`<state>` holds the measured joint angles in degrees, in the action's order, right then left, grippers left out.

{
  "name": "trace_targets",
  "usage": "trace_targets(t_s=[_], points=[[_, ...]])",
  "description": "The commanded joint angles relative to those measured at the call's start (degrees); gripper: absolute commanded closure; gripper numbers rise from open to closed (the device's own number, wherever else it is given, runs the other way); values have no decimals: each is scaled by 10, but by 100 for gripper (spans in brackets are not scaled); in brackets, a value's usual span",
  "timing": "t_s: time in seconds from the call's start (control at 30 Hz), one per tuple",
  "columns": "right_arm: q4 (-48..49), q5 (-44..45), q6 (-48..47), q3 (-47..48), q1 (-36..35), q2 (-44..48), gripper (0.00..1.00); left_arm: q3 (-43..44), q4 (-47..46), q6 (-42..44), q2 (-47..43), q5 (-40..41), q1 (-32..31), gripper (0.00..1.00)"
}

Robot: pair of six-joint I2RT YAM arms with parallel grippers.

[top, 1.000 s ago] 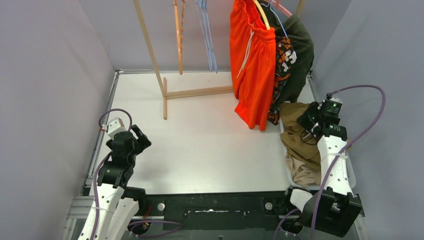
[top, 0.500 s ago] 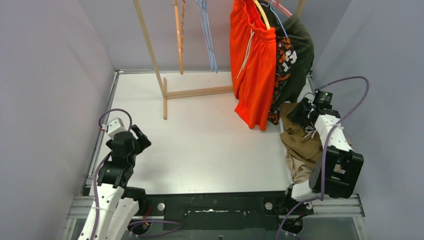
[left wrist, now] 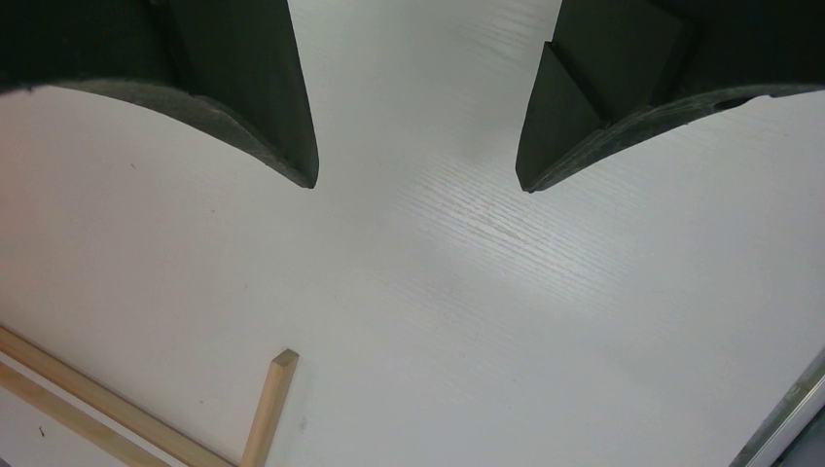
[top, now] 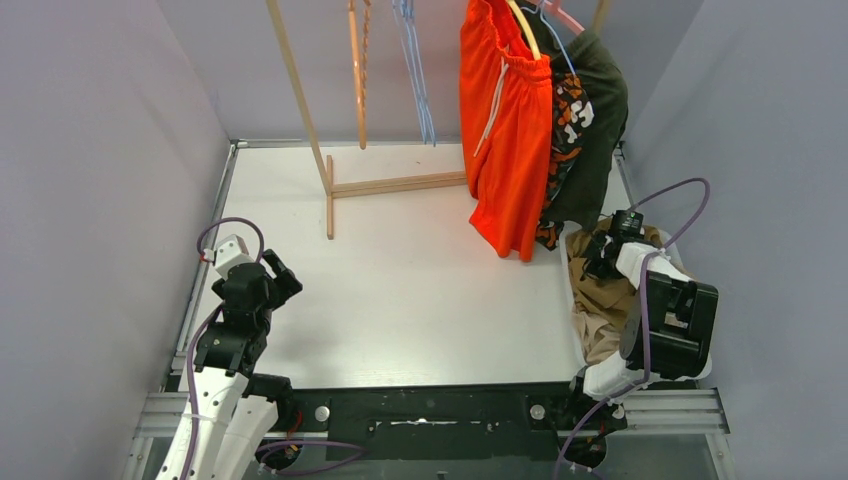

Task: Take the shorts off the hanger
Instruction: Adjust the shorts in the basket, then pick up the hanger from the clothes rod.

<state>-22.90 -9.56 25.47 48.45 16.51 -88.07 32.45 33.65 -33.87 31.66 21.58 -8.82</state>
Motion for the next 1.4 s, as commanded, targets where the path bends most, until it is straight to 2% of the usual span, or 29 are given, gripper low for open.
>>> trace_targets(t_s=[0.0,0.13,0.33,0.57,0.8,0.93,1.17,1.3,1.37], points=[[10,54,-2,-34,1,-27,72,10,-24,1,-6,-1,5,26],[-5,46,-8,-19,0,5,69,10,-26,2,-4,-3,5,26],[-75,63,-22,59,2,118,59,10,-25,3,-4,-3,5,26],[-108,62,-24,97,4,228,31,9,-26,4,-4,-5,5,26],[-101,-6,5,52,0,331,12,8,-29,6,1,-10,4,26],[-58,-111,18,19,1,389,11,7,-31,6,4,-13,5,26],[89,-261,79,-16,-14,460,10,4,-38,12,20,-29,6,26],[130,-346,73,-15,-52,453,7,6,-40,15,30,-36,8,25],[114,-357,73,5,-84,423,7,4,-44,20,37,-43,10,26]])
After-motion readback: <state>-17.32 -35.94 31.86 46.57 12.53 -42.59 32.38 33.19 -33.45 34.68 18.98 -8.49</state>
